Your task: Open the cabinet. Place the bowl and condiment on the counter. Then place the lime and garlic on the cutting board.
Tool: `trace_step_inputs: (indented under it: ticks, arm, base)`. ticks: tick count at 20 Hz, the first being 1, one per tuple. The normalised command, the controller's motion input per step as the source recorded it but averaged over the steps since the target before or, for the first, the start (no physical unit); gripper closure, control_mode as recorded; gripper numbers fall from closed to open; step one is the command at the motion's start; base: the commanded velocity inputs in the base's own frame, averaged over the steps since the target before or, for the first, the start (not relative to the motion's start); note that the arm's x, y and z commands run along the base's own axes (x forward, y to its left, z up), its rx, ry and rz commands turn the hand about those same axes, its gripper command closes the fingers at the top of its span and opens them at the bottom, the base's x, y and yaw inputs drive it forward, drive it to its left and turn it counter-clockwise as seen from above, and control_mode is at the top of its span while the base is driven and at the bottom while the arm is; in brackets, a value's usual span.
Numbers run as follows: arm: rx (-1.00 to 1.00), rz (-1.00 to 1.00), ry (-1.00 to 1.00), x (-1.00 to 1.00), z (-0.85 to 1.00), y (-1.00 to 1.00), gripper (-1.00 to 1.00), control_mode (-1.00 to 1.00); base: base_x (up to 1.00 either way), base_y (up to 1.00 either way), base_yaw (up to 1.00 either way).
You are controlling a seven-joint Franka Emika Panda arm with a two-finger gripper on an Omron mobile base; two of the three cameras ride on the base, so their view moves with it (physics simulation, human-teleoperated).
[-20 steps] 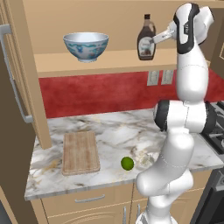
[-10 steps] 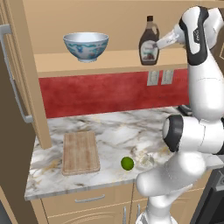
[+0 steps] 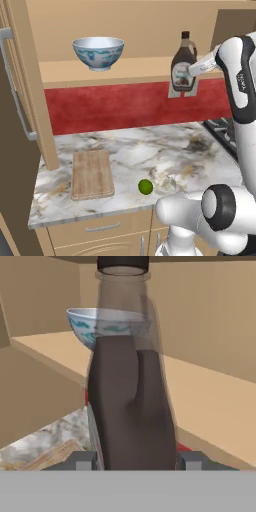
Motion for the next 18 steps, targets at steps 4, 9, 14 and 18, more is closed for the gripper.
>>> trace_step_inputs:
  ticks: [4, 9, 14, 18]
  arm:
    - [0.0, -0.08, 0.0, -1.0, 0.0, -0.05, 1.0, -1.0]
    - [0.0, -0.05, 0.03, -1.0, 0.0, -0.15, 1.0, -1.0]
    - [0.0, -0.03, 0.07, -0.98, -0.18, -0.34, 1.0, -1.0]
    - [0.0, -0.03, 0.1, -0.51, -0.65, -0.44, 1.0, -1.0]
  base:
    - [0.0, 0.0, 0.0]
    - [0.0, 0.0, 0.0]
    - [0.0, 0.0, 0.0]
    - [0.0, 0.0, 0.0]
